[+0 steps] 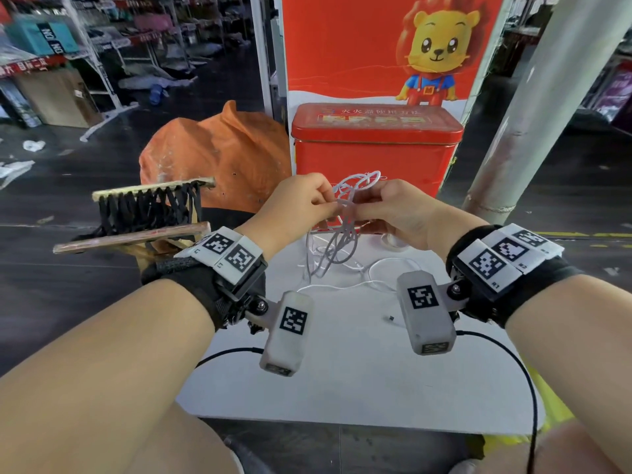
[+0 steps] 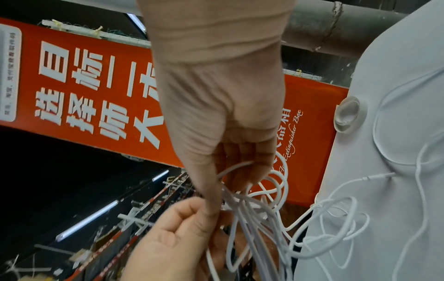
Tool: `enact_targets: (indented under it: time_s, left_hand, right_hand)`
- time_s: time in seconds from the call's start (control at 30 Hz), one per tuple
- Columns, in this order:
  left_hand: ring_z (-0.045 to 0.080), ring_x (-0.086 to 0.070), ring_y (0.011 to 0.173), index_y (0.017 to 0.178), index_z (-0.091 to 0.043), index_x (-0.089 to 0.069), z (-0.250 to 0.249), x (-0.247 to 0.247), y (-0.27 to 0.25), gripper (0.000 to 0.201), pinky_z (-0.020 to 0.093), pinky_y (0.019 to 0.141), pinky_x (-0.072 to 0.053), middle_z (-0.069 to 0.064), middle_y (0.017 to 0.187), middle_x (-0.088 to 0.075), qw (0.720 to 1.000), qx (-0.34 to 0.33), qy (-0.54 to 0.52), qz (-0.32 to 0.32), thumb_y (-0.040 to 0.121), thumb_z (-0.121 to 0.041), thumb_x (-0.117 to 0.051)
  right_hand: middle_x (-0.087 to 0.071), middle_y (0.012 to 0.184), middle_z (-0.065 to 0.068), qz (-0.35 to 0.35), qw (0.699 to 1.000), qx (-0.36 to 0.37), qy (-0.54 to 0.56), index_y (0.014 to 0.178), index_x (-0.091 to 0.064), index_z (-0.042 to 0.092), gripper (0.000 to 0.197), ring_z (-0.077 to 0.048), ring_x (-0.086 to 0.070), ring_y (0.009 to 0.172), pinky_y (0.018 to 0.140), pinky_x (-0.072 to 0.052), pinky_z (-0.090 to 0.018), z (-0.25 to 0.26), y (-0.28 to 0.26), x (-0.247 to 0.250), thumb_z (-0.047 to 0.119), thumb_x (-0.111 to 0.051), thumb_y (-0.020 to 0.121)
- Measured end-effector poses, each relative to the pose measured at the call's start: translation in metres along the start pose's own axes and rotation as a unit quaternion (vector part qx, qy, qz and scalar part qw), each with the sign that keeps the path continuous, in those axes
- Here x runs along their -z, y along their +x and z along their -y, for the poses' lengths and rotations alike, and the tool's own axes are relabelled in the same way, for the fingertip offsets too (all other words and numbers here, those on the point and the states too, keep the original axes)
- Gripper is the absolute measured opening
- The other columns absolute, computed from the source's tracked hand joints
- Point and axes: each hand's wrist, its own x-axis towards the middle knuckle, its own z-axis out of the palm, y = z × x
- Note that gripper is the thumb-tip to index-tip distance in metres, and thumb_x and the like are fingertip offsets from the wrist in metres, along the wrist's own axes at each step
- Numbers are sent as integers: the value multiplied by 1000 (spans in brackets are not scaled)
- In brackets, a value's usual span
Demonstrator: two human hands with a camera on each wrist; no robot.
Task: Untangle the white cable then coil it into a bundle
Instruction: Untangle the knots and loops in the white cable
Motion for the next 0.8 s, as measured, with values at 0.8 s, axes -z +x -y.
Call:
enact_targets:
  time_s: [0.8]
  left_hand:
    - [21,-52,78,82,5,-68,-3,-8,4,20,28,69,-38,15,87,-61,998,-20,56,24,85,-14,-63]
  right_hand:
    - [-67,77,-18,-66,997,41,-30,88,-66,-7,8,-23,-66,63,64,-60,-28,-5,3,0,-9,-59,84]
